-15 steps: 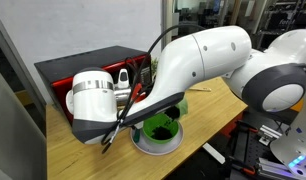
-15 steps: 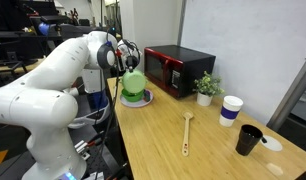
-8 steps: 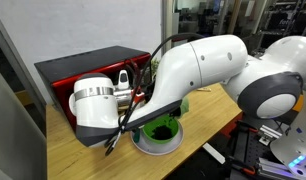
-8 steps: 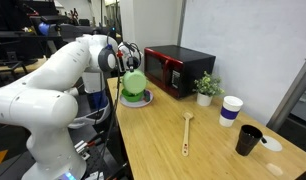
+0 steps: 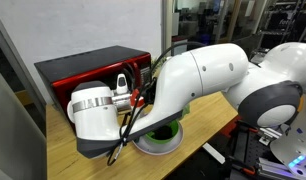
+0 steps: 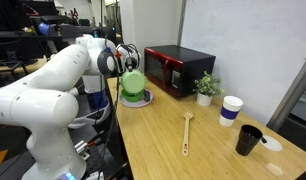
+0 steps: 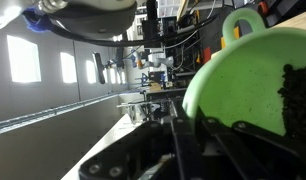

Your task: Pour the contents in the light-green bowl into the dark-green bowl

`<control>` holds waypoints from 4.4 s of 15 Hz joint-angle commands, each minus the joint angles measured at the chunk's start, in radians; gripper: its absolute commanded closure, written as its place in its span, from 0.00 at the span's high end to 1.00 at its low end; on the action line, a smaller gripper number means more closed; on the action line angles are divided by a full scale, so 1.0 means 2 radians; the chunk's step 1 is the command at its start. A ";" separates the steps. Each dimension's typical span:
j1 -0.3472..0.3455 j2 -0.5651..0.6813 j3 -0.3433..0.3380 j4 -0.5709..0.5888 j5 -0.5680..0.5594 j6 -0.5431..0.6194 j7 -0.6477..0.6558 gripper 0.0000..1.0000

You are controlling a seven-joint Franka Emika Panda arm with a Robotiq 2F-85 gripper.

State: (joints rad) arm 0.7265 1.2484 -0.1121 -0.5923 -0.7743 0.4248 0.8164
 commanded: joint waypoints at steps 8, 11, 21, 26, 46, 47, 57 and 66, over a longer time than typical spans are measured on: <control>0.013 0.034 -0.034 0.048 -0.032 -0.019 -0.069 0.03; 0.014 0.042 -0.040 0.058 -0.040 -0.019 -0.084 0.03; 0.012 0.052 -0.053 0.074 -0.061 -0.015 -0.124 0.03; 0.011 0.053 -0.056 0.079 -0.065 -0.011 -0.138 0.03; -0.011 0.023 -0.044 0.118 0.006 0.035 -0.139 0.03; -0.014 0.020 -0.045 0.118 0.015 0.044 -0.139 0.03; -0.039 -0.008 -0.045 0.112 0.056 0.139 -0.234 0.03; -0.037 -0.025 -0.040 0.107 0.096 0.154 -0.309 0.03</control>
State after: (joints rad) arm 0.6584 1.2351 -0.1994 -0.3572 -0.6261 0.7149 0.2405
